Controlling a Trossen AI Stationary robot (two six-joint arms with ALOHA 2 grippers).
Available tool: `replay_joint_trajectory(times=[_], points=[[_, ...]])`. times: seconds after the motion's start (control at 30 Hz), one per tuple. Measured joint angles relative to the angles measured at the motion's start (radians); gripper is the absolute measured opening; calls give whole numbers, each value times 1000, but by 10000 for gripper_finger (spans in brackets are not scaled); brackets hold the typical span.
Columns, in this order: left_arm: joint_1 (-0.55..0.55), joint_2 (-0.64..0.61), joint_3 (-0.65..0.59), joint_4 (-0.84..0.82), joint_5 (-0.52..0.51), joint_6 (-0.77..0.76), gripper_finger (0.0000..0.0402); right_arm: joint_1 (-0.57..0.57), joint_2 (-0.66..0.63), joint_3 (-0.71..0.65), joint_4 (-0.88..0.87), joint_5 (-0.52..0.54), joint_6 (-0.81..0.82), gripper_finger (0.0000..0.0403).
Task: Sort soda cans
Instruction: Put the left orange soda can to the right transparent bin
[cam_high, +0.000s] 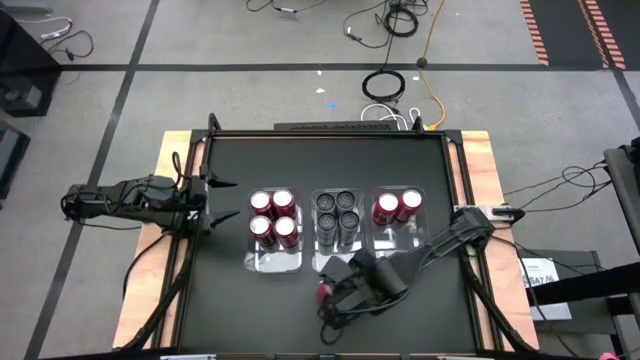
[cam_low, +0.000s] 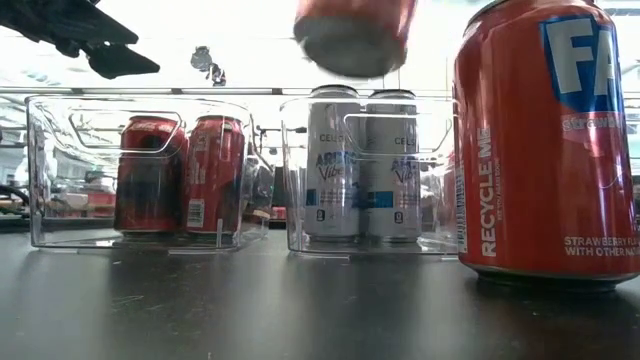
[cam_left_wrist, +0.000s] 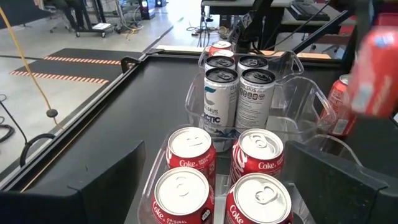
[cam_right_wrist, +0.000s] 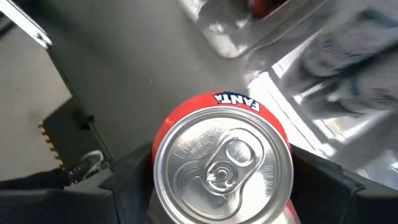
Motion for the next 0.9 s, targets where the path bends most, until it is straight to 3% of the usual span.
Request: replay_joint_trajectory(times=[0.23,0.37,0.53,0.9], points=[[0,0,0,0,0,0,391,28,-126,-4,-259,120,209,292],[0,0,0,1,0,0,391,30,-217,-74,-233,180,253,293],[0,2,0,2,0,1,391,30,-313,-253,-235,213,295,293],[0,2,0,3,0,2,391,27,-648,-762,-192,137,531,295]])
